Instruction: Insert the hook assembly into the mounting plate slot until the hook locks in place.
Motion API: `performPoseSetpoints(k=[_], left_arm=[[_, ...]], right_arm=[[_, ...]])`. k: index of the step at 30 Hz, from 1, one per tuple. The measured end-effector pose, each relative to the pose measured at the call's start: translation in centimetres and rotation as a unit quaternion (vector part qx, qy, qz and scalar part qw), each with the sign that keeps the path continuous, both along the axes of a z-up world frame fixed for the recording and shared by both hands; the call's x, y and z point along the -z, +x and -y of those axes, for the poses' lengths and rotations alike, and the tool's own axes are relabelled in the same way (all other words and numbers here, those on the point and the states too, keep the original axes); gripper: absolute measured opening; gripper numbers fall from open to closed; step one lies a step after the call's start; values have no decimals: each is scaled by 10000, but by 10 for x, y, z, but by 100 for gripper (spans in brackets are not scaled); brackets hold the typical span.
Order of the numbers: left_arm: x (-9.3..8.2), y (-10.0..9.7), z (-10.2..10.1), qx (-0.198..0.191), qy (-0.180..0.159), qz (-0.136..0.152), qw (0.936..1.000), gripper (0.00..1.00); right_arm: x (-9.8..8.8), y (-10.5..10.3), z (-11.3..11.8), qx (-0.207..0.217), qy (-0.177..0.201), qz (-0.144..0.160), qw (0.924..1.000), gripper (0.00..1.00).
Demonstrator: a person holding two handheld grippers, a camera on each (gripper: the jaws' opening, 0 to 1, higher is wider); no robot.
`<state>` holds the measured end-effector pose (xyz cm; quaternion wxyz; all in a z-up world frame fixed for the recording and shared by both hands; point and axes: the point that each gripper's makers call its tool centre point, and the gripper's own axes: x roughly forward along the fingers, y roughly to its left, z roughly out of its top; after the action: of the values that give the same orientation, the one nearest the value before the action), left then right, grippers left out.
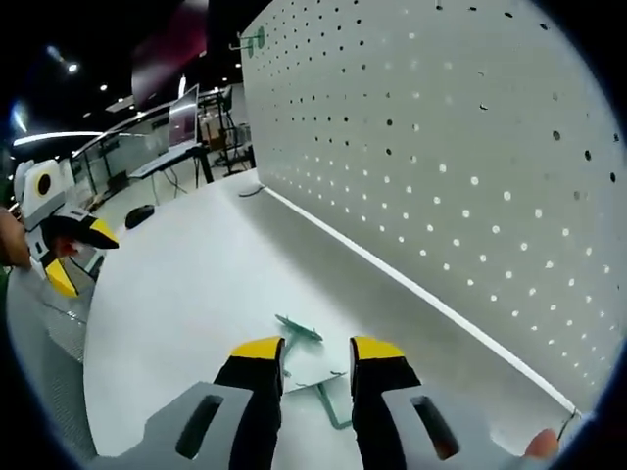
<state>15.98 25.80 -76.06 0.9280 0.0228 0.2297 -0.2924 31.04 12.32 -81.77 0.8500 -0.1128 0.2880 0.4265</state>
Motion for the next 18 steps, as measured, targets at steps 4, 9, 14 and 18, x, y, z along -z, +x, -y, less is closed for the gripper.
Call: performPoseSetpoints(k=[4,9,14,18], left_arm=[[2,0,1,23,23,-34,10000,47],[6,-1,2,52,64,-82,9999,47],[9,-1,2,73,83,-132,9999,46],[11,-1,2,75,88,-167,9998,45]], right_arm=[[5,2,-3,-85,-57,-30,9999,23],[13,5,-5,-195,-135,-93,9997,20],[21,6,-8,-287,-198,-151,9993,18],[24,6,-11,-343,-220,-147,9991,17]])
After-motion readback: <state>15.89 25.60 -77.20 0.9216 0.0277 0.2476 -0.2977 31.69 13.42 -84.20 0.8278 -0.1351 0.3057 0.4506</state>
